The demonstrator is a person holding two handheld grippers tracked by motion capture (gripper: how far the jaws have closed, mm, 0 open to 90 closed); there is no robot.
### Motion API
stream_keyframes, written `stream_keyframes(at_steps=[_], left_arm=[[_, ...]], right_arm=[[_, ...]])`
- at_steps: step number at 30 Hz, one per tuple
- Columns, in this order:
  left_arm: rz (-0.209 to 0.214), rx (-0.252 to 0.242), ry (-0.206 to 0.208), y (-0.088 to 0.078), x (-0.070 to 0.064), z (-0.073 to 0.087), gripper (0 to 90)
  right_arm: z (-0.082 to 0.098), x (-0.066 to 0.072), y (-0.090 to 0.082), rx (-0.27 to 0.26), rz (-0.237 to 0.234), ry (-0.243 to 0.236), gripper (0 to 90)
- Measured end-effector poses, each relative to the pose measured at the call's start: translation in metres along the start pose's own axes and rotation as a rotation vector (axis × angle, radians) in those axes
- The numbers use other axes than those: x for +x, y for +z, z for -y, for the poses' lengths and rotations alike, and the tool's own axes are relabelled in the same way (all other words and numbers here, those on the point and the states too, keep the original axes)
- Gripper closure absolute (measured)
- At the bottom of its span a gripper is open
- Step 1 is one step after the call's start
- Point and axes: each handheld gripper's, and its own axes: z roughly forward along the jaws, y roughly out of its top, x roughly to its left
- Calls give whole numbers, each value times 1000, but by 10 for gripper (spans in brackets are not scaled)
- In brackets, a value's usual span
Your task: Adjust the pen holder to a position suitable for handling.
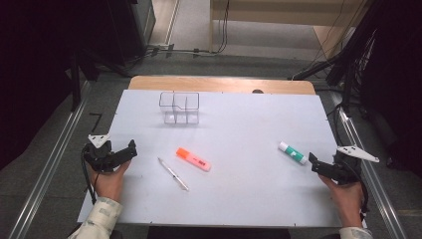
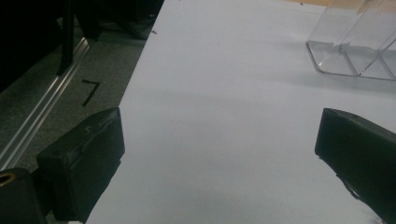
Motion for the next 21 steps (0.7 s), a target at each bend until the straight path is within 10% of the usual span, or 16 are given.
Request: stream_keyframes(at_steps=[21], left_arm=[[-11,16,0,13,-5,-13,37]], right_arm=[[-31,48,11,-38,-70,-66,47]])
